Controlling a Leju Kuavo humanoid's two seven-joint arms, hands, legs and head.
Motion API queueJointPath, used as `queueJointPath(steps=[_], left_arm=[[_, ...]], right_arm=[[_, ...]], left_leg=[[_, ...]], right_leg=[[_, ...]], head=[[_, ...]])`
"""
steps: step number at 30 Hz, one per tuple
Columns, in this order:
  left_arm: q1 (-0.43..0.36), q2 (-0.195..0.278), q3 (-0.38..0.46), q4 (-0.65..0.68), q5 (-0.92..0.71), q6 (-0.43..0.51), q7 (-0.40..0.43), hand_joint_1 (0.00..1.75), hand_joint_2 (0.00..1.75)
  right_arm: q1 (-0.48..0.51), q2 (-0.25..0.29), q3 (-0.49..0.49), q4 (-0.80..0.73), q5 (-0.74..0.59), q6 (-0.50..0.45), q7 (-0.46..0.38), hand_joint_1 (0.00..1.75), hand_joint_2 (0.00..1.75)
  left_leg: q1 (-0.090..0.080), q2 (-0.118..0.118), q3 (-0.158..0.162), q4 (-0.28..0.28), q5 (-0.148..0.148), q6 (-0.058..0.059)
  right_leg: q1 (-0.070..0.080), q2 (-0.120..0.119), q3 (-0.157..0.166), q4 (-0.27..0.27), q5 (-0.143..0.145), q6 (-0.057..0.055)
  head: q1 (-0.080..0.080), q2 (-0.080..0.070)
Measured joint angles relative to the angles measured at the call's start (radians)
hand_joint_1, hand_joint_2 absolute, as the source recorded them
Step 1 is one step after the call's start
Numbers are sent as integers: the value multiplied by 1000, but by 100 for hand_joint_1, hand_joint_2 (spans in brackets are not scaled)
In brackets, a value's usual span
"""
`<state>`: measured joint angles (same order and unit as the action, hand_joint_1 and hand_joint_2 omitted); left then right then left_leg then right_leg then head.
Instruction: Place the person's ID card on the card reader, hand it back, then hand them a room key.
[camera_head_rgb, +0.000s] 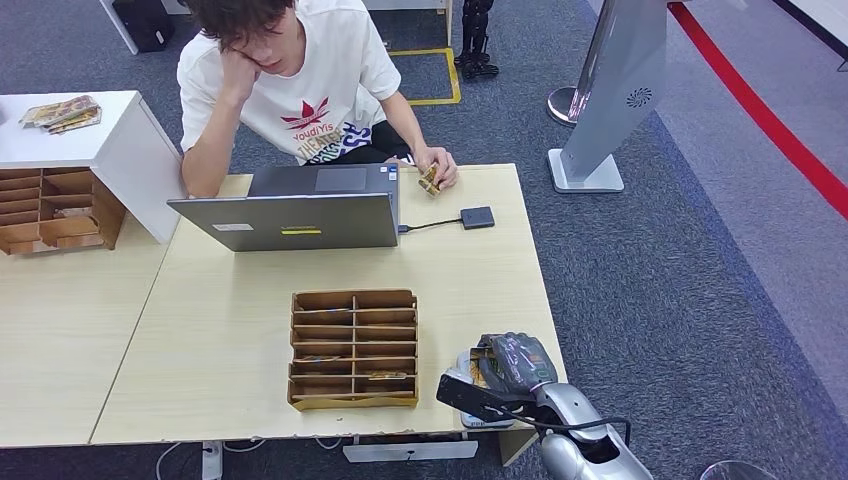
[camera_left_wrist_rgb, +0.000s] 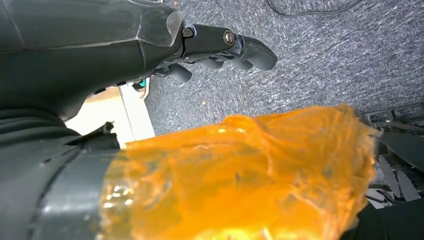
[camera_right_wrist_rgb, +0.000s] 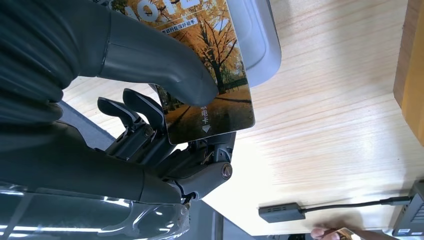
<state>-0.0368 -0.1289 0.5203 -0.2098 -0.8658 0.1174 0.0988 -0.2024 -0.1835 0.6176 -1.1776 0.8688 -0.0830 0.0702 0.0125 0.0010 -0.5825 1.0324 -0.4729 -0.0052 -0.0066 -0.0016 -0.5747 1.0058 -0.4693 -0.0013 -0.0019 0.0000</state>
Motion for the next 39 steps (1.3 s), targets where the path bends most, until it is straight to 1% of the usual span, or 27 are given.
queueJointPath(steps=[39], left_arm=[[0, 0, 0, 0, -1, -1, -3, 0, 0]], right_arm=[[-5, 0, 2, 5, -1, 1, 0, 175, 175]], left_leg=[[0, 0, 0, 0, 0, 0]], right_leg=[[0, 0, 1, 0, 0, 0]], head=[[0, 0]])
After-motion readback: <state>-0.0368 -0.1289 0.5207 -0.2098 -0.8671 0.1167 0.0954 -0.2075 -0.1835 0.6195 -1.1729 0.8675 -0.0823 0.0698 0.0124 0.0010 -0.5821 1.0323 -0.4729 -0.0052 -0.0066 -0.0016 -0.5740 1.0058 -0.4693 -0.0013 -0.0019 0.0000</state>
